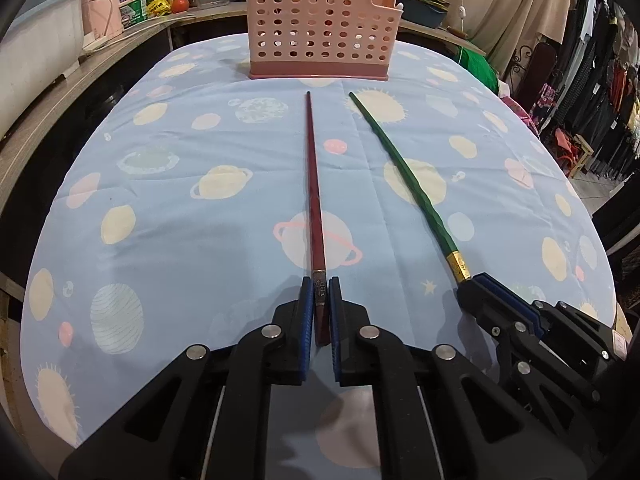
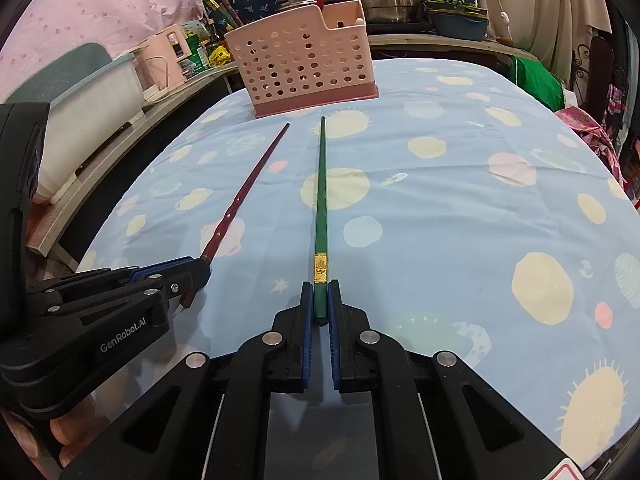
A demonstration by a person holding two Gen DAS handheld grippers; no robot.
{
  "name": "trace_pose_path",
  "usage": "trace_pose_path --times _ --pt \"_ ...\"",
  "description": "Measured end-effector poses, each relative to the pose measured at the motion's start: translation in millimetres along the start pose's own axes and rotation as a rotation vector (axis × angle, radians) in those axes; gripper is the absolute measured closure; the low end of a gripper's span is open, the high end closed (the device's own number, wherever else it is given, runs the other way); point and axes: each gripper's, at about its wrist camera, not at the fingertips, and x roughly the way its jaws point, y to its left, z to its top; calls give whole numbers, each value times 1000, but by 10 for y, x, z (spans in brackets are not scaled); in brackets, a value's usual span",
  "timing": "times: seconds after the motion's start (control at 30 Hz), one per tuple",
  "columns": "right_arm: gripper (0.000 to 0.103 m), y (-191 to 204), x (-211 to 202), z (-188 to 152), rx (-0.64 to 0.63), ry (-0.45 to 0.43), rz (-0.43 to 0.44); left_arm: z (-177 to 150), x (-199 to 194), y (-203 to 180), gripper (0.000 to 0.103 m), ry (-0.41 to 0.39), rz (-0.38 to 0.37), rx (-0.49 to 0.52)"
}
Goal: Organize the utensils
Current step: 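Grasp the dark red chopstick with the left gripper while the right gripper holds the green one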
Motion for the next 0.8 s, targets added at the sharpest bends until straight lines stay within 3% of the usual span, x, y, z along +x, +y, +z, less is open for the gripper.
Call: trace_pose_path --times 0.33,0.8 --pt "96 12 -163 73 8 -31 27 14 -201 87 96 2 -43 -35" --pt "96 83 -640 450 -2 -166 79 277 -809 124 96 -134 -90 -77"
